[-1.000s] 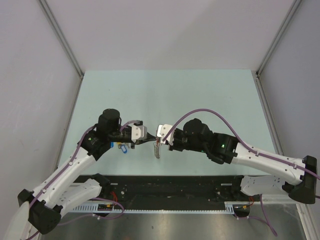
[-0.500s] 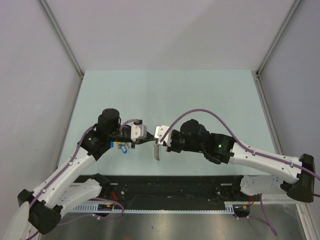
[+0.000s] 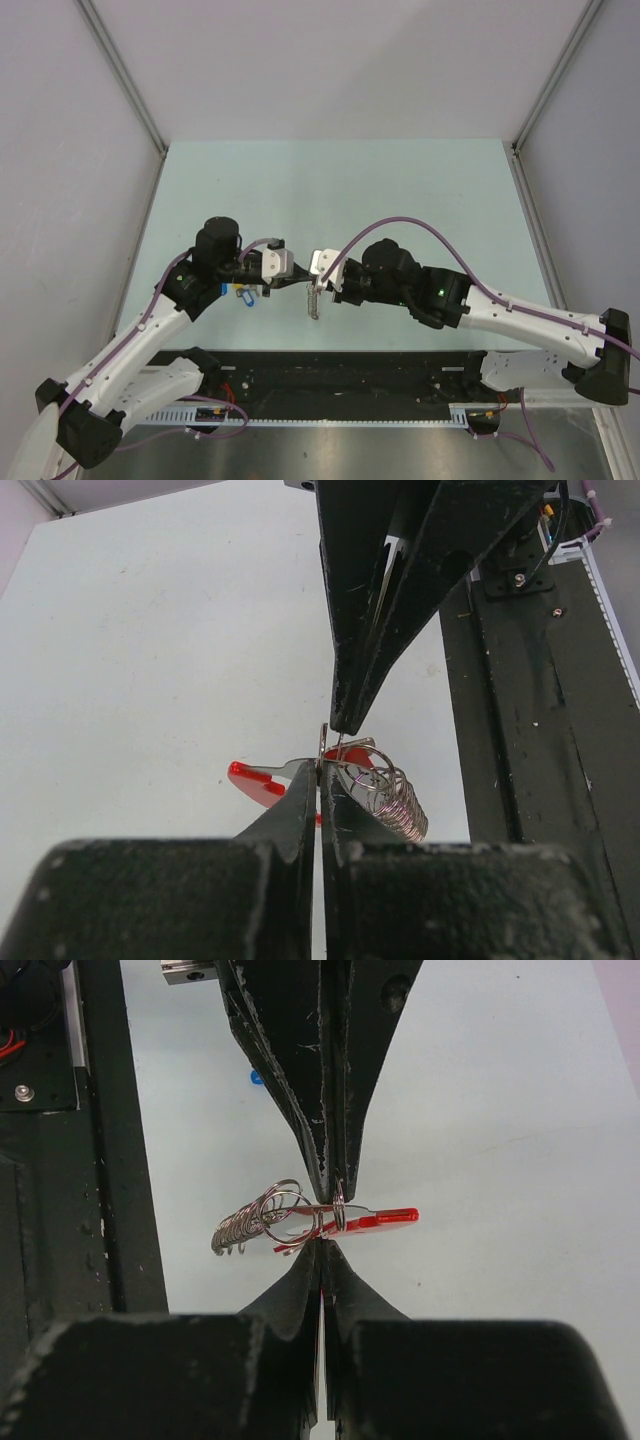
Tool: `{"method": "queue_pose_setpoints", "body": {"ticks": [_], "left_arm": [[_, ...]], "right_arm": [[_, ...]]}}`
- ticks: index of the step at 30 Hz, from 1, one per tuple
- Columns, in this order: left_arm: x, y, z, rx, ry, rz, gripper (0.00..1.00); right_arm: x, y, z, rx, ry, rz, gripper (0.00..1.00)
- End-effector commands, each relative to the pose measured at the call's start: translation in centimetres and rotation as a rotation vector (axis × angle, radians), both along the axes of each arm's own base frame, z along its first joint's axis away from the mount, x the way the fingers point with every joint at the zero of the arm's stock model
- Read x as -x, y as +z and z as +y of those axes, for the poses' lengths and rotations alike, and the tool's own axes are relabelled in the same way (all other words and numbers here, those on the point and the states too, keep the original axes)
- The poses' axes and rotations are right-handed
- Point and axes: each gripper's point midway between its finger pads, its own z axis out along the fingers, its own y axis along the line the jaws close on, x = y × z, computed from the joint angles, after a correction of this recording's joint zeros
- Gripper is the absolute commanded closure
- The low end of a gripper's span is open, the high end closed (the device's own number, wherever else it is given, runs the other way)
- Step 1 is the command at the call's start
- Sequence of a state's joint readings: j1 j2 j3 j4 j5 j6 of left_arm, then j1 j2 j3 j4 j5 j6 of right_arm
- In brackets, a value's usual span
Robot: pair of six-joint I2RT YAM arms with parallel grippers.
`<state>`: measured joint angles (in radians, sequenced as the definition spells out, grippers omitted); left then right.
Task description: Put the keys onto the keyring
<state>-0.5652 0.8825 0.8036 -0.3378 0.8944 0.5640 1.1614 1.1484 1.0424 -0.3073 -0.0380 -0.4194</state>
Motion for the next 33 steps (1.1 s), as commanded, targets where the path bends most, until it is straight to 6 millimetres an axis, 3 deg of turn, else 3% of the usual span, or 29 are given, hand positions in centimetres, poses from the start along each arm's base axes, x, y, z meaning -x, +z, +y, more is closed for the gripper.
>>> {"method": "queue_pose_setpoints", "body": {"ticks": [1, 22, 33], "left_arm": [[0.9, 1.6, -0.5, 0.055, -0.054, -0.037, 1.0], [0.8, 1.8, -0.3, 0.068, -0.04, -0.05, 1.0], [0.6, 1.4, -0.3, 0.049, -0.038, -0.045, 1.0]], "right_arm": [[-0.3, 3.3, 0.2, -0.098, -0.025, -0.046, 1.0], [-1.2, 2.6, -1.1, -0.065, -0.08, -0.041, 1.0], [-1.2, 3.3, -1.4, -0.084, -0.084, -0.047, 1.0]]}}
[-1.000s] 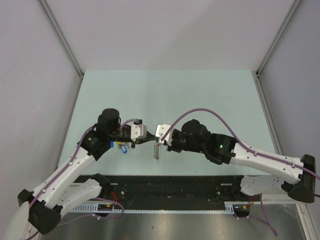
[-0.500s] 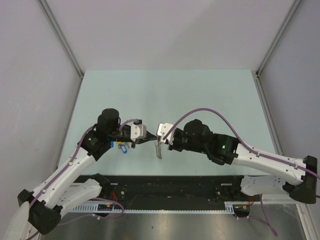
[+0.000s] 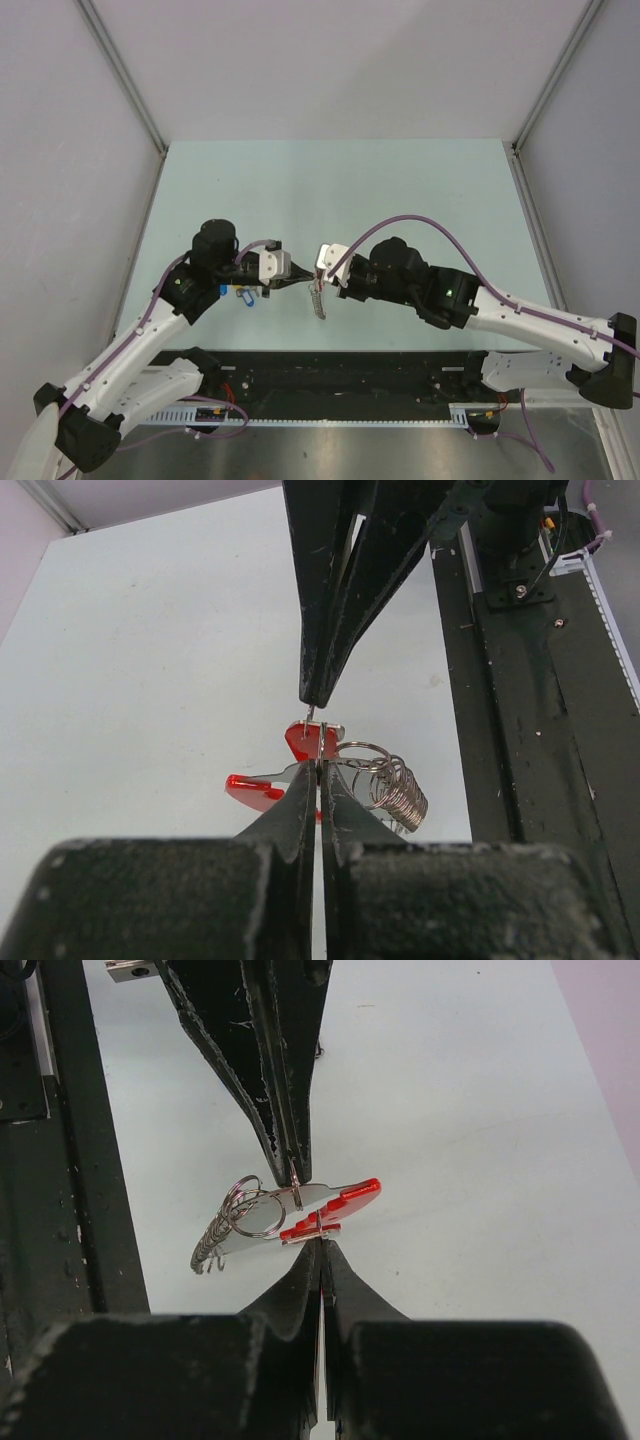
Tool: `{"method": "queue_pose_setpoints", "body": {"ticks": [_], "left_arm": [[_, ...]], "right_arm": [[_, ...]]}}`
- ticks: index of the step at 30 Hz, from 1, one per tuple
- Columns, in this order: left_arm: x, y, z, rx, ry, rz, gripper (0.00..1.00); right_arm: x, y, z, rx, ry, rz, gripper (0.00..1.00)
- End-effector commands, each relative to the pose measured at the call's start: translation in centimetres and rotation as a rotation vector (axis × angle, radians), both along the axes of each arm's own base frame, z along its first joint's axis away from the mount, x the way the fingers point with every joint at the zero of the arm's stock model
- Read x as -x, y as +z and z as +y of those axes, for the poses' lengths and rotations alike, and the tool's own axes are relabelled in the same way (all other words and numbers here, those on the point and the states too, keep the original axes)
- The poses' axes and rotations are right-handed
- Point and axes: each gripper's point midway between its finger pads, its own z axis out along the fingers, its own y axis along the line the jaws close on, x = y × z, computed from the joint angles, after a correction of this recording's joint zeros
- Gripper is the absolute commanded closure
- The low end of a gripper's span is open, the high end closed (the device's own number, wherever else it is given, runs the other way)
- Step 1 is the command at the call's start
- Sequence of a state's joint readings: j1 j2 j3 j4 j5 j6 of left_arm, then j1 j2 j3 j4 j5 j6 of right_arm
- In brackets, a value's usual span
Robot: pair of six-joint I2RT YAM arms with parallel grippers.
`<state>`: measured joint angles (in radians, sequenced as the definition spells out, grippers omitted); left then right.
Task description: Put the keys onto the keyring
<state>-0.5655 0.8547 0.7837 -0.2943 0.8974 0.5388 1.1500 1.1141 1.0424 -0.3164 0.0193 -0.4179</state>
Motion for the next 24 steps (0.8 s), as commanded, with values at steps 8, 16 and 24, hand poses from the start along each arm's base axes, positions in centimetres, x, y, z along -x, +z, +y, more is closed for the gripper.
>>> {"method": "queue_pose_setpoints", "body": {"ticks": [8, 16, 24], "left_arm": [[0.2, 0.81, -0.33, 0.018, -0.032, -0.029, 1.0], [0.12, 1.24, -0.16, 0.039, -0.01, -0.052, 1.0], [0.12, 1.24, -0.15, 0.039, -0.008, -0.051, 1.0]], "right_arm": [[0.21, 2.24, -0.05, -0.067, 0.004, -0.019, 1.0], [0.13, 2.01, 0.05, -0.061, 0.004, -0.015, 1.0], [0.58, 2.1, 0.2, -0.065, 0.032, -0.012, 1.0]]}}
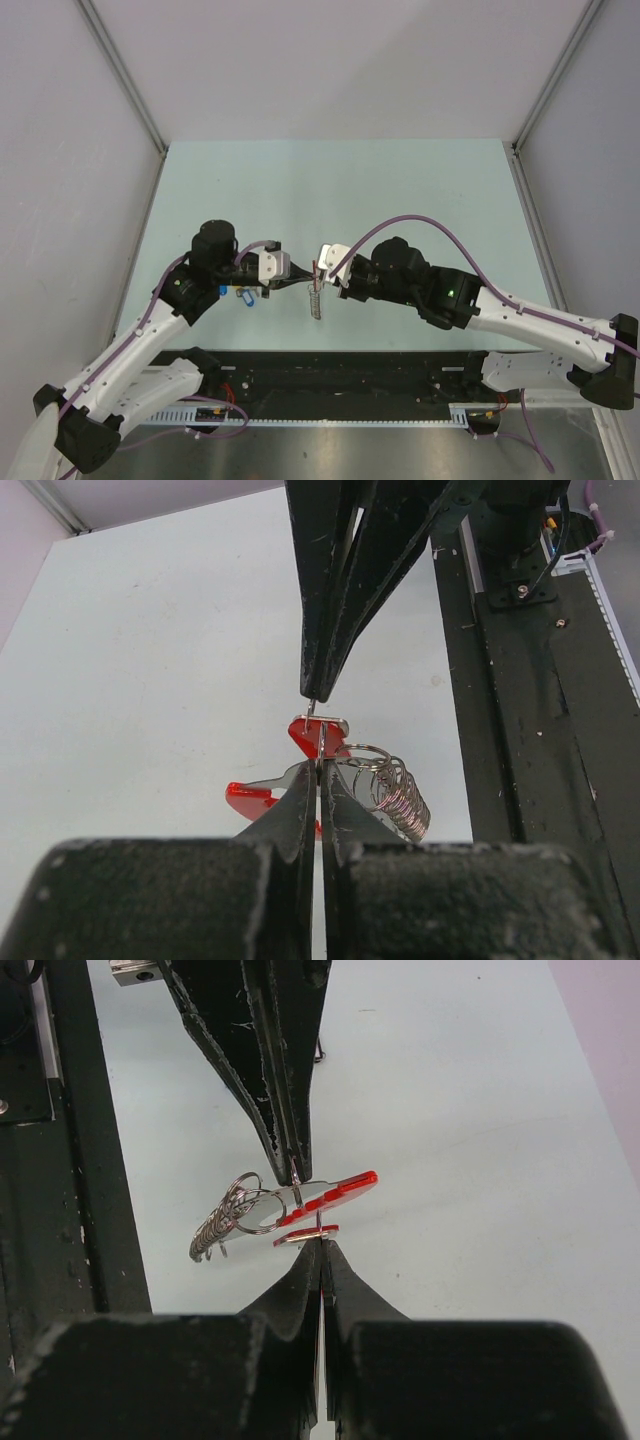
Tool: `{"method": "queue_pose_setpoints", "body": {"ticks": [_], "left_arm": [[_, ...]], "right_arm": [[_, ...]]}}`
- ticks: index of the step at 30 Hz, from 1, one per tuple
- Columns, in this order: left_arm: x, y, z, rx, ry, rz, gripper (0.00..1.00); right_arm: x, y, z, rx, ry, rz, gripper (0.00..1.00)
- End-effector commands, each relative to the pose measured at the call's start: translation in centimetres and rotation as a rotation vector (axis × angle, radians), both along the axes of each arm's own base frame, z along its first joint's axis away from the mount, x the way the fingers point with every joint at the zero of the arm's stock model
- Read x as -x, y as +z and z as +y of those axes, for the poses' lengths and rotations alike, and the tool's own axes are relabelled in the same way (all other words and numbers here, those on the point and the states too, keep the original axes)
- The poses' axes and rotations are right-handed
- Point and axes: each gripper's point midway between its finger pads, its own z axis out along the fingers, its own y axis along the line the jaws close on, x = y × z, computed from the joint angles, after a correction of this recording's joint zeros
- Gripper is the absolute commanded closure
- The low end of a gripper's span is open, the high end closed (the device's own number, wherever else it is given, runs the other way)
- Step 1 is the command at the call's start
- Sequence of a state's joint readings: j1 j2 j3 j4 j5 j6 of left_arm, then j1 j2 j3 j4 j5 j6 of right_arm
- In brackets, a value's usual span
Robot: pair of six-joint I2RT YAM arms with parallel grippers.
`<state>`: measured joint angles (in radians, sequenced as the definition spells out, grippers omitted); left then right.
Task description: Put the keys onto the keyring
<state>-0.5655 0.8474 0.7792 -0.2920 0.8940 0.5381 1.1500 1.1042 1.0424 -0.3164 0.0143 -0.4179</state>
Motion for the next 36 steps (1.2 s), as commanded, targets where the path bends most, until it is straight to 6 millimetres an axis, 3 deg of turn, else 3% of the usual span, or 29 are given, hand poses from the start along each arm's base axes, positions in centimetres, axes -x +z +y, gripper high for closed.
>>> {"method": "queue_pose_setpoints", "body": {"ticks": [1, 36], "left_arm": [[0.04, 1.28, -0.24, 0.038, -0.012, -0.05, 1.0], [-0.37, 1.17, -0.13, 0.039, 0.018, -0.05, 1.0]], "right_arm": [[0.53, 1.79, 0.36, -0.057, 0.031, -0.009, 1.0], [0.68, 1.78, 0.24, -0.054, 0.033, -0.008, 1.0]]}}
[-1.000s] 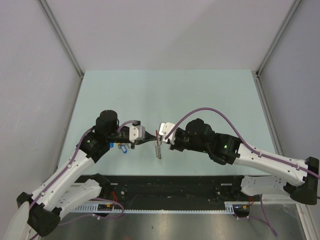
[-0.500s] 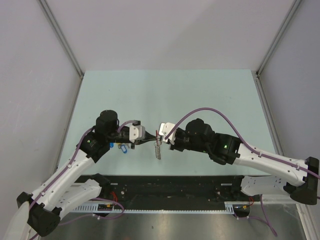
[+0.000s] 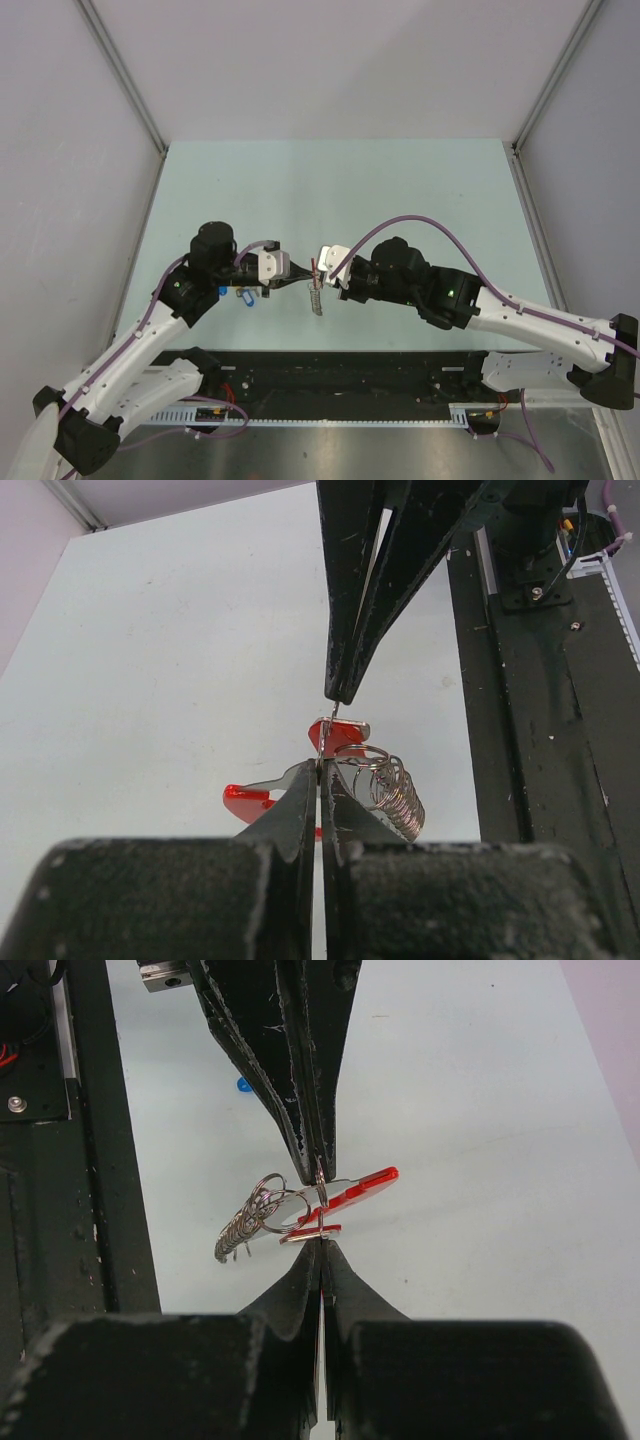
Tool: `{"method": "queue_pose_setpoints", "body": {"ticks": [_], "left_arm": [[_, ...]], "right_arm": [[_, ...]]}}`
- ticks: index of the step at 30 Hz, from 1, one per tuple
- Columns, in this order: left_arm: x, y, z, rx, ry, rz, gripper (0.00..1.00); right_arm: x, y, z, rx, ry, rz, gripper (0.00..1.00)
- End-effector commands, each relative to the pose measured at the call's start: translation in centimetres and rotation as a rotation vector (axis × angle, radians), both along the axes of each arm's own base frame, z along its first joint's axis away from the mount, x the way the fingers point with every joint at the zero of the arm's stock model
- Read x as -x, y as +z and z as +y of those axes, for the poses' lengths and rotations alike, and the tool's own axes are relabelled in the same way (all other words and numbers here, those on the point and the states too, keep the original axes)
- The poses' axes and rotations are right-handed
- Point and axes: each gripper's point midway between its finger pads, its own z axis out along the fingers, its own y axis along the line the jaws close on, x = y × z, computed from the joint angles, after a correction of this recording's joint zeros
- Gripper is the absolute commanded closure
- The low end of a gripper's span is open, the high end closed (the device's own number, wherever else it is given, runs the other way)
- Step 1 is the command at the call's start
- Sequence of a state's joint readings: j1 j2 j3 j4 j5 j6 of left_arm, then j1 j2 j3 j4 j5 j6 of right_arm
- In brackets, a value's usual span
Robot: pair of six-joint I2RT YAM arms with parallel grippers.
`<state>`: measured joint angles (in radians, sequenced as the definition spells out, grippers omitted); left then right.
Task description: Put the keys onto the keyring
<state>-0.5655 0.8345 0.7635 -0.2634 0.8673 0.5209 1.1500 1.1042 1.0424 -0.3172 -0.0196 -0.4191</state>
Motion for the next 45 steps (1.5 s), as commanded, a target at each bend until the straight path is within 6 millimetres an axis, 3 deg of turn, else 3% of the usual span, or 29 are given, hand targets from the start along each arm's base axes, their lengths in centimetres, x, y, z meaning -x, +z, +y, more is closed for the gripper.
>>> {"method": "queue_pose_setpoints", "body": {"ticks": [1, 45], "left_arm": [[0.1, 1.2, -0.2, 0.032, -0.014, -0.041, 1.0], [1.1, 1.0, -0.7, 0.017, -0.098, -0.005, 1.0]], "right_arm": [[0.1, 1.9, -0.1, -0.052, -0.002, -0.019, 1.0], [0.6, 1.8, 0.8, -0.071, 0.025, -0.002, 1.0]]}}
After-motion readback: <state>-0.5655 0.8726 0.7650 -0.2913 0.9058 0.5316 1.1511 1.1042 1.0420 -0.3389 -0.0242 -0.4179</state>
